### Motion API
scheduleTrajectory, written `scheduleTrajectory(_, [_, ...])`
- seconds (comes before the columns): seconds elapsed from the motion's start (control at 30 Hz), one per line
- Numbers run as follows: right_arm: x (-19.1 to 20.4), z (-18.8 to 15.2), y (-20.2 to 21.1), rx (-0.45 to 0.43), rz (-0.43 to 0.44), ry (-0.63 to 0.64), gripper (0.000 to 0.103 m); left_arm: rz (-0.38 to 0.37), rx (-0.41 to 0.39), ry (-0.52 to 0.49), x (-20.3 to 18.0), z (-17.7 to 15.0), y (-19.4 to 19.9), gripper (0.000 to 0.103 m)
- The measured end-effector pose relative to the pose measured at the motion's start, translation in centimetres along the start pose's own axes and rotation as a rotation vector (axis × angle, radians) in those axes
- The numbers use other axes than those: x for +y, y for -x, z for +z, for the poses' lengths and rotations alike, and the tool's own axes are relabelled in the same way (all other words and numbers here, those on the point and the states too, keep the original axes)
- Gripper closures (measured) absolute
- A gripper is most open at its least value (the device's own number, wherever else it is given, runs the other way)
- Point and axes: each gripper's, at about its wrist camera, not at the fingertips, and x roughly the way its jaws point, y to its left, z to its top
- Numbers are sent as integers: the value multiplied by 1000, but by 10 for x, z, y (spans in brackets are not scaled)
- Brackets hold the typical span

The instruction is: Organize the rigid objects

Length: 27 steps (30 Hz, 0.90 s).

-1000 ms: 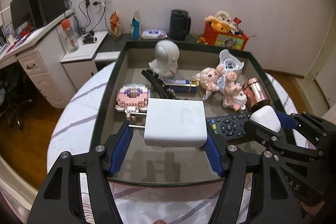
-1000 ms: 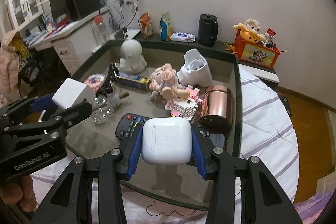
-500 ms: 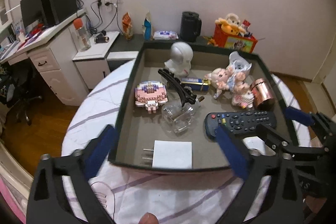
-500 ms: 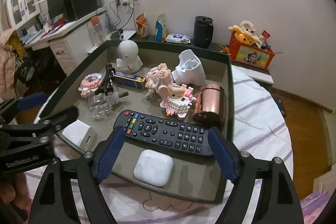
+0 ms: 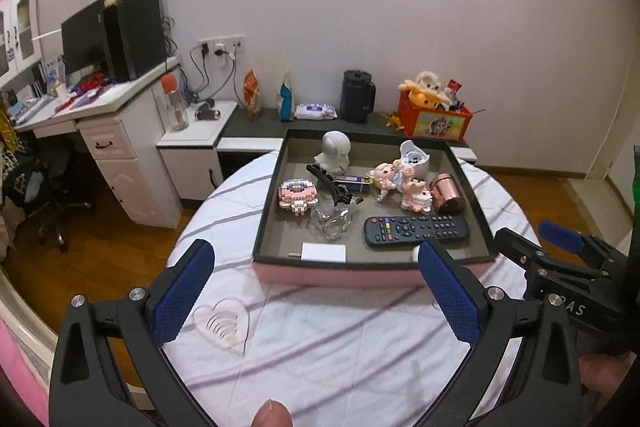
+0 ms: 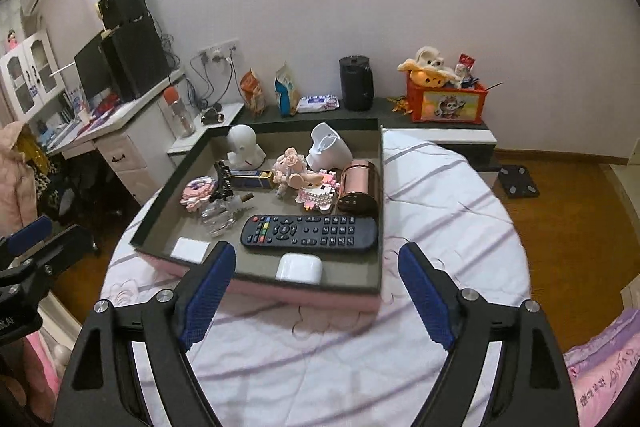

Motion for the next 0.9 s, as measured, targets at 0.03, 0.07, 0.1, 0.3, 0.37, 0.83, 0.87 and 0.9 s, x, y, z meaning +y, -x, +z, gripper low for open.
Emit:
scheduleTrajectory(0.03, [1, -4, 9, -8, 3, 0, 18, 0, -5, 1, -1, -2, 7, 0])
scheduleTrajectory(0.07, [2, -7, 17, -15, 5, -1, 18, 0, -13, 4, -1, -7, 17, 0])
scheduleTrajectory(0.1, [2, -10, 24, -21, 5, 1, 18, 0, -18, 6, -1, -10, 23, 0])
scheduleTrajectory(0.3, [7, -34, 67, -48, 9, 19, 18, -1, -25, 27, -4, -36, 58, 0])
scheduleTrajectory(0.37, [9, -41, 81, -56, 9, 28, 18, 0, -25, 37, -5, -46, 69, 0])
scheduleTrajectory(0.83, [28, -93, 187, -168, 3, 82, 18, 23, -74, 36, -11, -115, 151, 0])
scheduleTrajectory(0.87, [31, -97, 194, -177, 3, 89, 18, 24, -84, 35, -12, -120, 159, 0])
scheduleTrajectory(0.9, [33, -104, 203, -188, 3, 93, 18, 28, -91, 34, -13, -124, 166, 0])
